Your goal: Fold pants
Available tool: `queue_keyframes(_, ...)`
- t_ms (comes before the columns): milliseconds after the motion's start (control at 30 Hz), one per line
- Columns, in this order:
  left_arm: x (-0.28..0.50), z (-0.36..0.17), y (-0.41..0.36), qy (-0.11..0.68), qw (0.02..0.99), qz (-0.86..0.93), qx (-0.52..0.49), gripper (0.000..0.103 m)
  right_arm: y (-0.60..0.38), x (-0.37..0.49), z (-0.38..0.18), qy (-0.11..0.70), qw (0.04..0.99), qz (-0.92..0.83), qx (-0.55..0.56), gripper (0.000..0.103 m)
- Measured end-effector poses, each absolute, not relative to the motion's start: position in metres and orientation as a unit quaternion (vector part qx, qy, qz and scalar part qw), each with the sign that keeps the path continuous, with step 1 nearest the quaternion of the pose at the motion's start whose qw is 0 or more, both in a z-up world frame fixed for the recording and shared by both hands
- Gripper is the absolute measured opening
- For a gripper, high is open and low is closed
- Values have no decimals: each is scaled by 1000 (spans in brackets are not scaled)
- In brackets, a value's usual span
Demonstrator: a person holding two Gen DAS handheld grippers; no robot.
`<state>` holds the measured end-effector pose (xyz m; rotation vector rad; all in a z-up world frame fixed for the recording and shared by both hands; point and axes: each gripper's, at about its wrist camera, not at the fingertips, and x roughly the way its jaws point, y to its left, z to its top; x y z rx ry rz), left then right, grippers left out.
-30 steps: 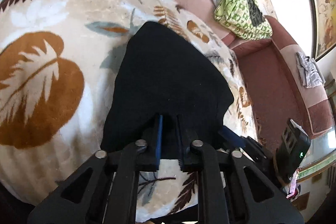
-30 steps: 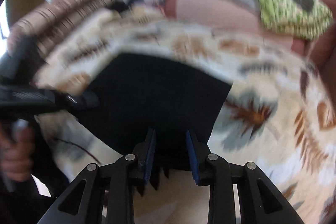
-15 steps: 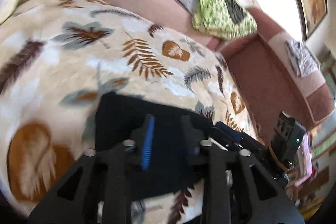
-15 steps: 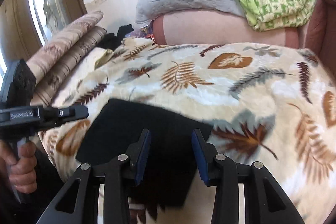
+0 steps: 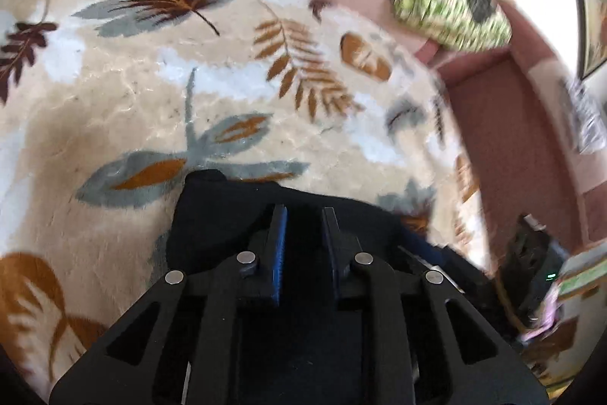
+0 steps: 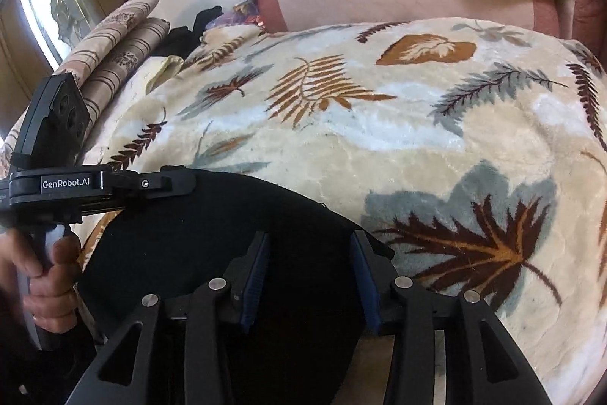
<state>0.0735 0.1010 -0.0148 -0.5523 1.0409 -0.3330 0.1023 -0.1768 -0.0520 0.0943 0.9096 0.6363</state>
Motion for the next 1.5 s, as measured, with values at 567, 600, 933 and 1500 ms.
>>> queue_keyframes(567, 11, 11, 110, 434, 865, -125, -221, 44, -208, 37, -29, 404, 864, 284, 99, 54)
queue_keyframes(600, 12, 10, 115, 434, 865, -112, -228, 58, -219, 36, -24, 387, 868, 284, 126, 54)
queue_keyframes(933, 30, -36, 125, 514, 789, -113, -317, 73, -252, 70, -93, 480, 719, 311, 395, 55)
queue_keyframes(1500, 53, 10, 99, 494, 824, -106, -256, 36, -237, 72, -53, 441, 764, 356, 308, 34)
